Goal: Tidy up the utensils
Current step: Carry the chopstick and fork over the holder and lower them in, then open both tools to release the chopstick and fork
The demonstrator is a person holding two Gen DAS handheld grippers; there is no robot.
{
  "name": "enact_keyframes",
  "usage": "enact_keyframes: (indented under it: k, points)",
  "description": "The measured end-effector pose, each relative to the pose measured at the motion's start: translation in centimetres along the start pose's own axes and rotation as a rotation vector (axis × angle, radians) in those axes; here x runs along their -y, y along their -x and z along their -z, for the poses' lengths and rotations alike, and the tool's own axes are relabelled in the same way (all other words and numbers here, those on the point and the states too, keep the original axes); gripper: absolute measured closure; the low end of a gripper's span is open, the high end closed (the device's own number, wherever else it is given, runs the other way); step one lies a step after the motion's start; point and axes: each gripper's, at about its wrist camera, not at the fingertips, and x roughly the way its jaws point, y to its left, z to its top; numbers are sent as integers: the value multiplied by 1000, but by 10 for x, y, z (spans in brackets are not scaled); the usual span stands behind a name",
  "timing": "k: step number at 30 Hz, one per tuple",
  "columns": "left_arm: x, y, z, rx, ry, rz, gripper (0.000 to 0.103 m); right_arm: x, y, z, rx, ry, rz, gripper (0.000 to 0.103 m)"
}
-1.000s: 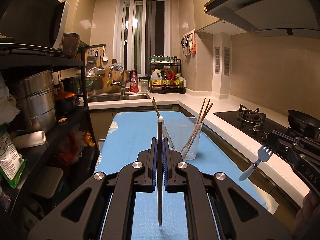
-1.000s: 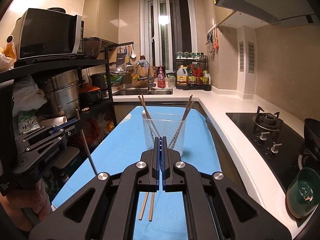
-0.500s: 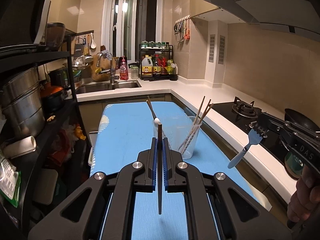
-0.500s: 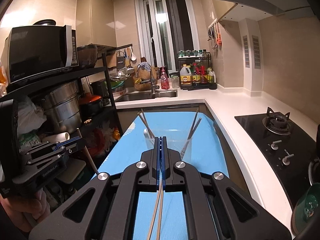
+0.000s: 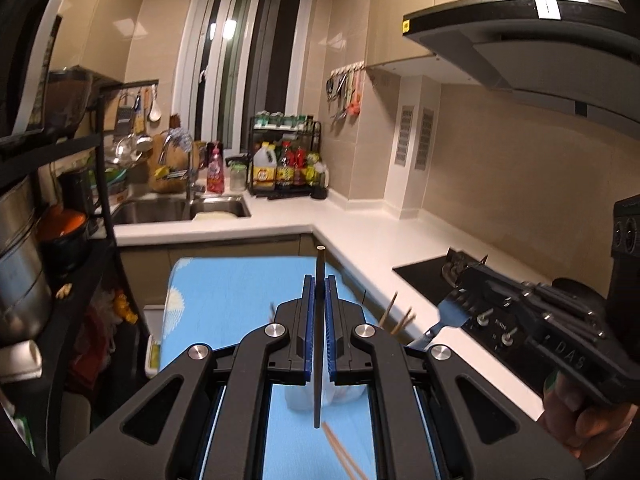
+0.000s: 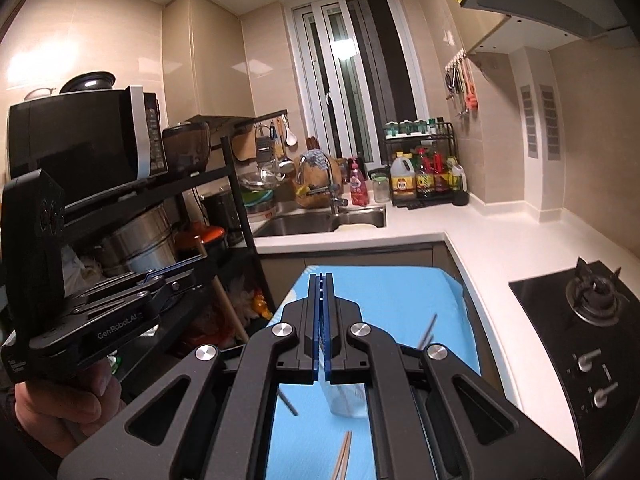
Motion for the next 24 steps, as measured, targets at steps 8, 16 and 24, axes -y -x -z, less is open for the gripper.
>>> enact_keyframes:
  k: [8,16,24]
  points:
    - [-1,-48,-23,74,23,11,98,17,-53,-8,-3,-26,-8,102]
    - [3,-116,6,-36,-48,6,98,43,-103,34,-102,-49,26,102]
    - [-3,-143,35,-154,-26,47,96,56,-116,57,-165,-57,56,94]
